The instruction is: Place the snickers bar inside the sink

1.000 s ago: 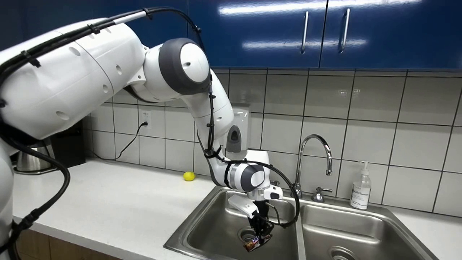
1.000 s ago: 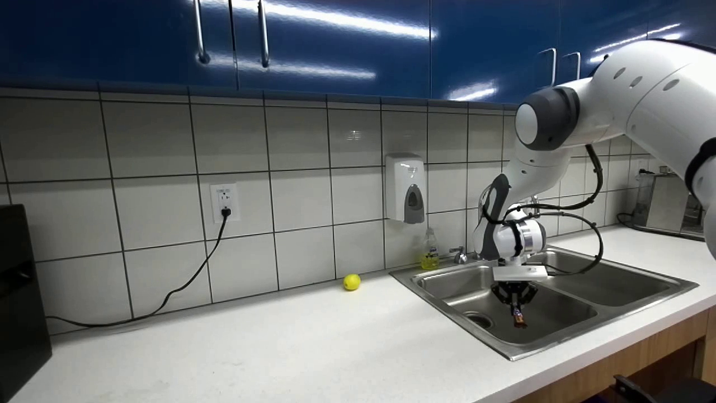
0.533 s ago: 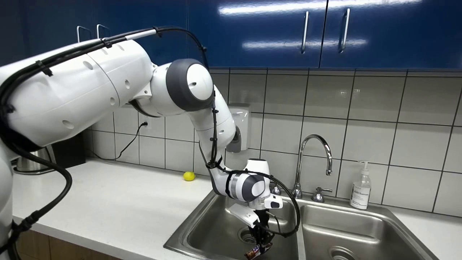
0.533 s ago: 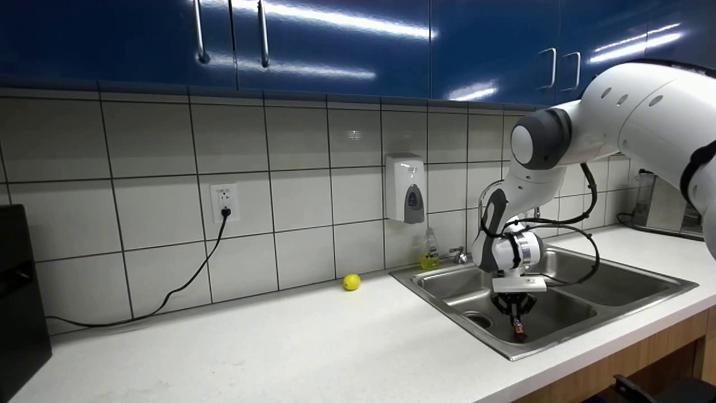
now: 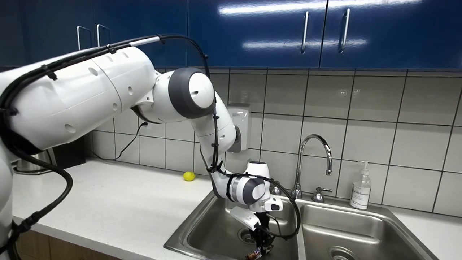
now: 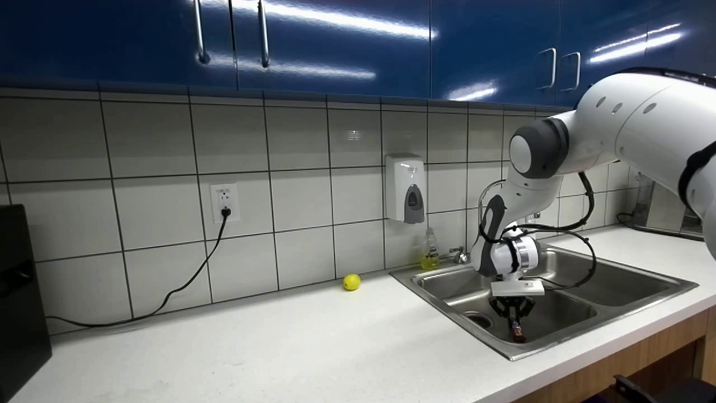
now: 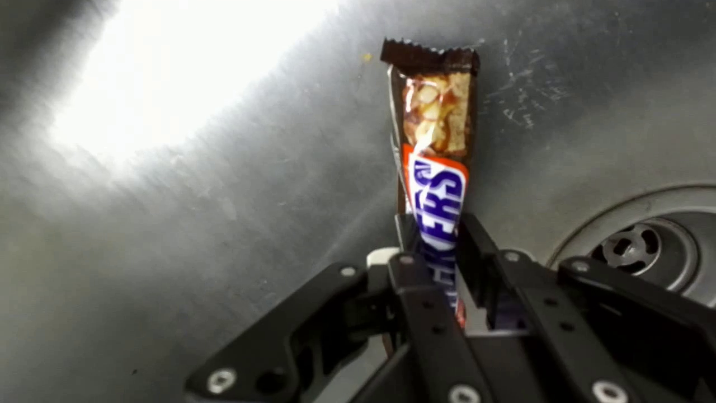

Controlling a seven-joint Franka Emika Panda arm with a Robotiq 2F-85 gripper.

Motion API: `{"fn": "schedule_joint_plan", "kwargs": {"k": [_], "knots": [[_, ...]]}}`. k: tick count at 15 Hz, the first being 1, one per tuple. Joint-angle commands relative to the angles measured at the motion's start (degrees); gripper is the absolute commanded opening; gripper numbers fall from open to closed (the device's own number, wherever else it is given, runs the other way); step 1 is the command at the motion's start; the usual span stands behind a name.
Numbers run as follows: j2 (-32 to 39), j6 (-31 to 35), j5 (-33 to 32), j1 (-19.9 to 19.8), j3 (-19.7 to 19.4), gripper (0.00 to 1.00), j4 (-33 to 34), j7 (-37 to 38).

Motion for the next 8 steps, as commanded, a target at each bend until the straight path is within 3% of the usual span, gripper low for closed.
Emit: {"fn": "schedule_joint_plan", "kwargs": {"k": [1,6,8], "knots": [[0.83,-1.1,0.6,-1.54,0.97,0.57,2.38,-2.12],[-1.07,-0.64,0.05,-1.14,0.95,0.95,1.2,-3.3],[-2.1,-0.41,-0.61,-0.32,0.36,1.0,0.68,-3.84]]}}
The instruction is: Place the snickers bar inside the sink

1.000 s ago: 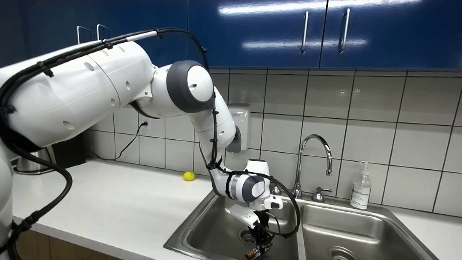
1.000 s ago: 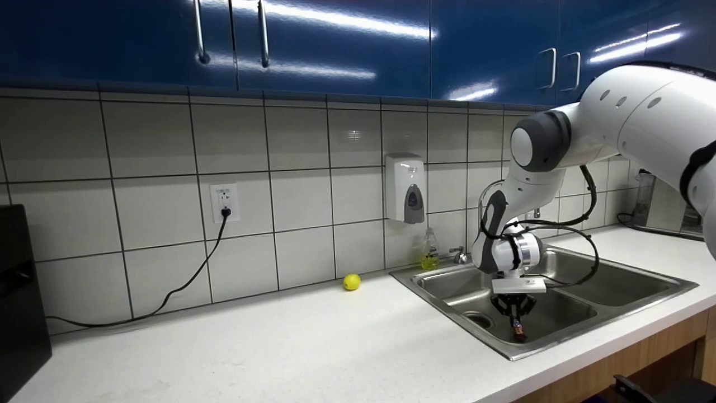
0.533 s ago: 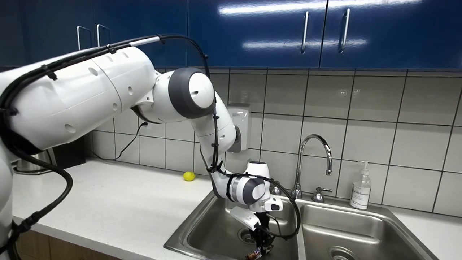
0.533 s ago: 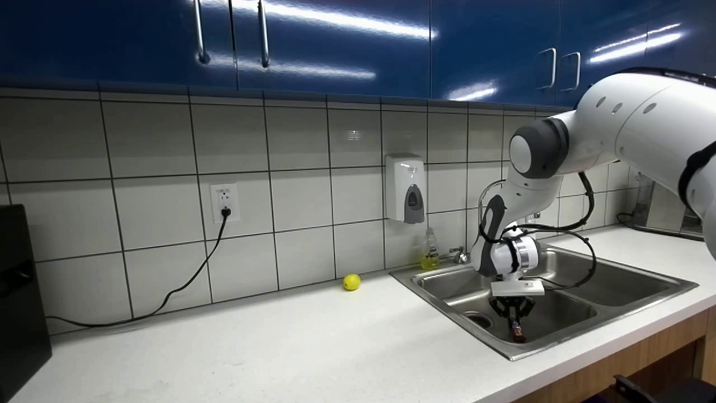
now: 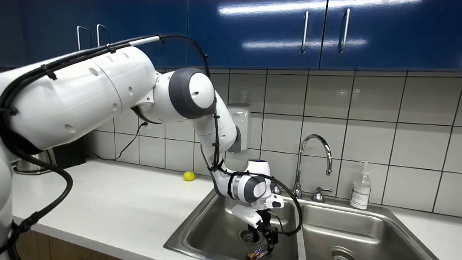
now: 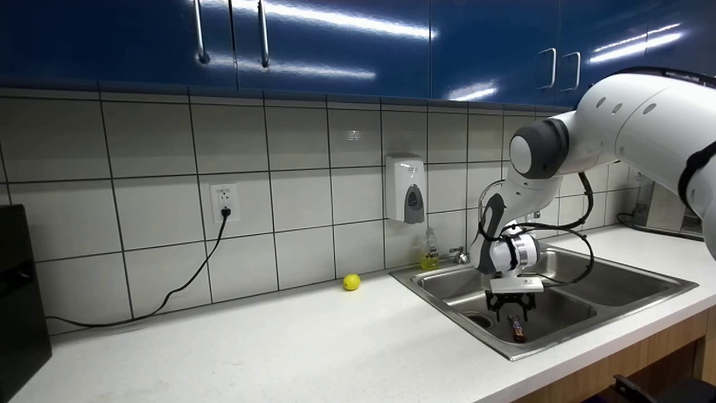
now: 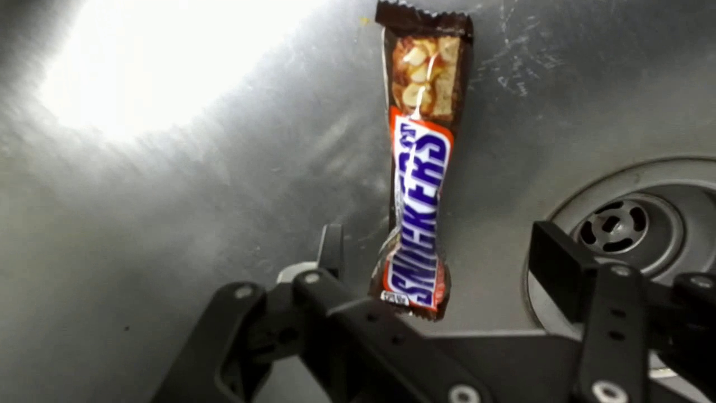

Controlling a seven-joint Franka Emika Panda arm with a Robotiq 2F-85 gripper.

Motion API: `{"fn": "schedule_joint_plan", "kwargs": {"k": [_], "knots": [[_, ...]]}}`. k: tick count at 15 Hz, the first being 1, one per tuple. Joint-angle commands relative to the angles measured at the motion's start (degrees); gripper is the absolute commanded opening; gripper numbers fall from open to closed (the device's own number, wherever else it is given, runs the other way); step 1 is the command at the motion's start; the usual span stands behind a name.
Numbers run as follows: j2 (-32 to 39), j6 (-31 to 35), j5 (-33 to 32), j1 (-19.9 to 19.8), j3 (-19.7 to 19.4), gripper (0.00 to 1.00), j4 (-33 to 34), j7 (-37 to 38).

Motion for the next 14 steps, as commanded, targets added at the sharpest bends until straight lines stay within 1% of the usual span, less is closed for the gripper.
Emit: {"fn": "schedule_joint_plan", "kwargs": {"k": [1,3,4,7,10,12,14], "knots": [[-2.69,-0.3,-0.8,0.03,0.19,1.0,-0.87,-2.65],[-4.12,-0.38,-1.21,0.38,0.14,1.0,-1.41,-3.59],[-5.31,-0.81,-1.39,-0.63,1.69,1.0,-1.84,-6.6],[-8.69,-0.98,-3.21,-1.44,3.77,1.0,-3.84,-14.84],[-13.1,-1.44,-4.3,-2.2,6.24,1.0,-7.27,-22.2],[-16.26,-1.96,-4.31,-2.56,7.51,1.0,-10.23,-25.48],[-20.04,-2.52,-4.4,-2.25,7.95,1.0,-14.22,-27.3]]}}
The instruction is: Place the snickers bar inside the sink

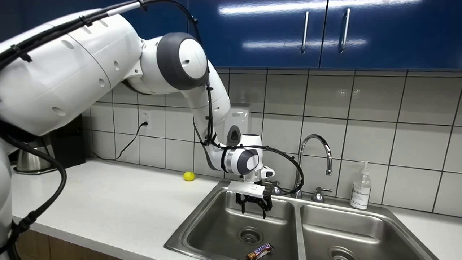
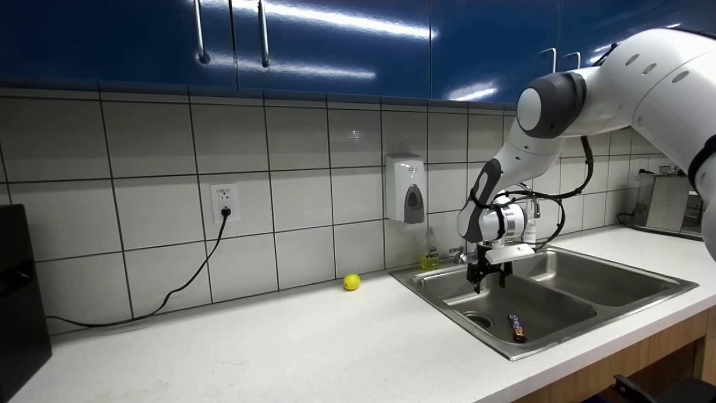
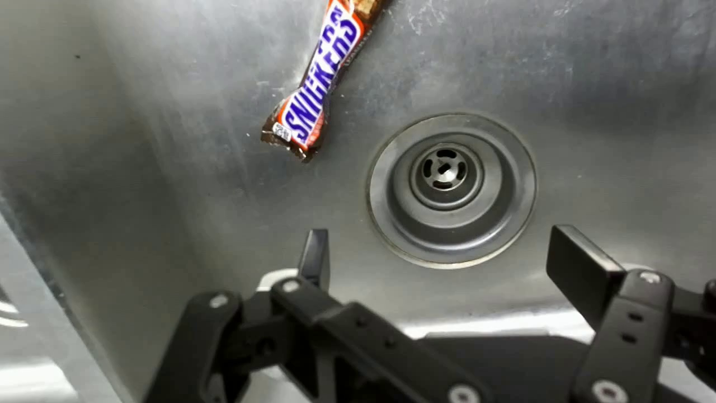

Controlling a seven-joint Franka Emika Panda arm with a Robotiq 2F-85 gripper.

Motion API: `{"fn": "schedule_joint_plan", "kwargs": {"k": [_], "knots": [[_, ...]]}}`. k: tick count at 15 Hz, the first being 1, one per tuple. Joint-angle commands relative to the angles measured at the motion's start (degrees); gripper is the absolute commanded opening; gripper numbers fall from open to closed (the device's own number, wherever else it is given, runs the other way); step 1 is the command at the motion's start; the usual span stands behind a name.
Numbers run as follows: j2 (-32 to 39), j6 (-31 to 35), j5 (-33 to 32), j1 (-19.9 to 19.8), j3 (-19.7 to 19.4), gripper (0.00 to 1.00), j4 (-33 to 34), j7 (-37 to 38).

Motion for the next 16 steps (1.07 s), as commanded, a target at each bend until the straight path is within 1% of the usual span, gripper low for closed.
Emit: {"fn": "schedule_joint_plan", "kwargs": {"k": [1,5,12,16], "knots": [[-8.98,-2.62,-1.66,-1.56,2.44,1.0,-9.05,-4.65],[-15.97,-4.8,-2.65,-0.82,2.25,1.0,-17.23,-6.35],[-28.93,-10.16,-7.06,1.49,1.11,1.0,-32.39,-7.4],[-35.94,-12.69,-9.3,3.01,0.87,1.0,-39.33,-7.07]]}}
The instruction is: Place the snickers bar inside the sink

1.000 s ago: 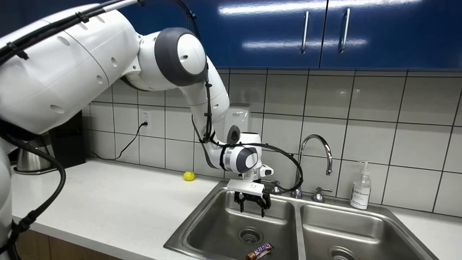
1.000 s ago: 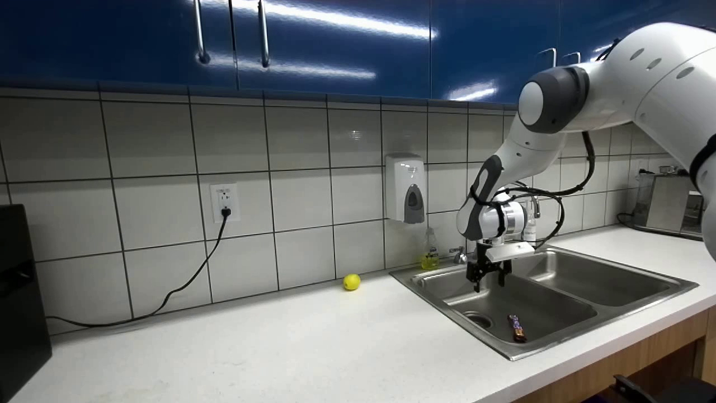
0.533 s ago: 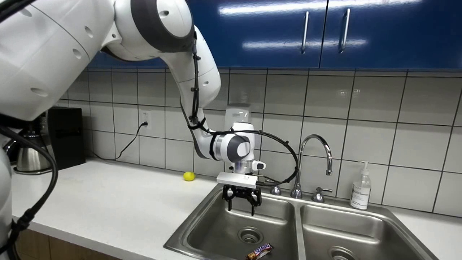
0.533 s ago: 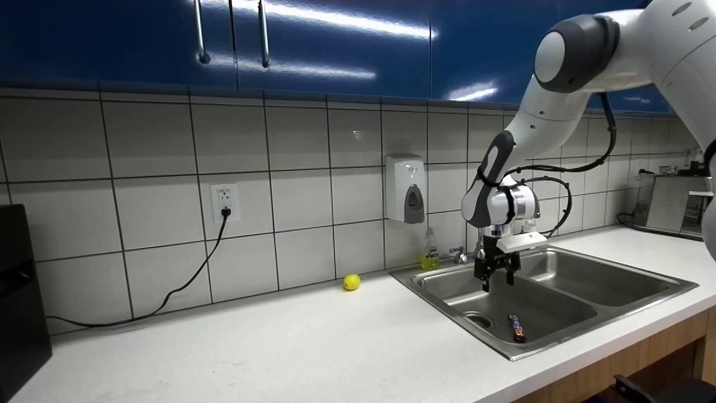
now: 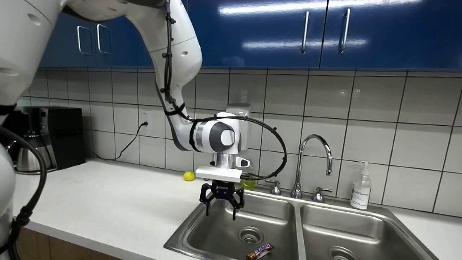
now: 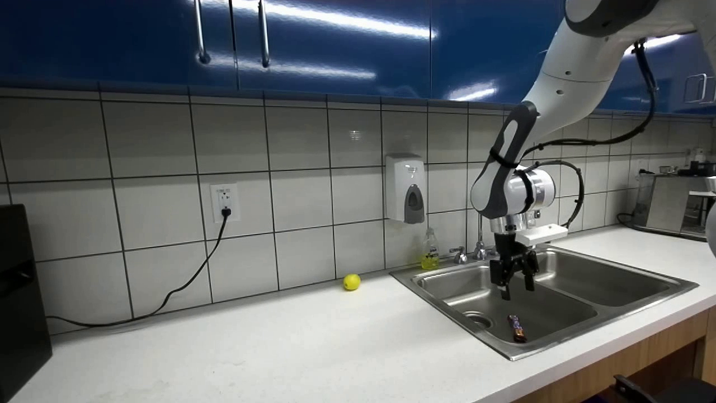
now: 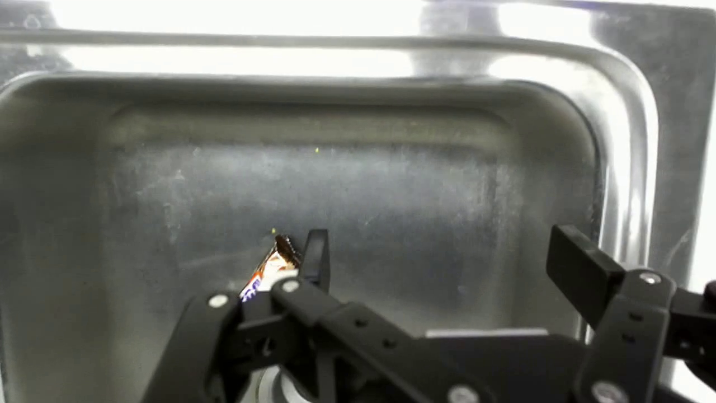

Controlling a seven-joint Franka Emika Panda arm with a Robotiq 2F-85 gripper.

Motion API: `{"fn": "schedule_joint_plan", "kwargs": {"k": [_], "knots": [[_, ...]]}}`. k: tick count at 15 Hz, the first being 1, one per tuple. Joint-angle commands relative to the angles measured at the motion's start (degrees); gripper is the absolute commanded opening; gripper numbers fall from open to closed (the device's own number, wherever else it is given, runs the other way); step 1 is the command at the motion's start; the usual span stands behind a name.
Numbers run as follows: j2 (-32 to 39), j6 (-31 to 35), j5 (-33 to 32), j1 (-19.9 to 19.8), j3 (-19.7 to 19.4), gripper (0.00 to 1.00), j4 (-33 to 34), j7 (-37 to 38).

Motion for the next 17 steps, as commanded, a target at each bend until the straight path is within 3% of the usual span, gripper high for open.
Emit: {"fn": "schedule_joint_plan", "kwargs": {"k": [1,12,13,17], "knots": [[-9.05,-3.03,-2.29,1.42,-0.43,1.0,-7.91,-1.14],[-24.3,-7.65,-6.52,3.16,-1.44,1.0,-21.13,0.84],[-19.83,-6.31,-4.53,3.34,-1.35,1.0,-18.33,0.05],[-22.35,-6.43,-5.09,3.35,-1.75,1.0,-20.2,0.11]]}}
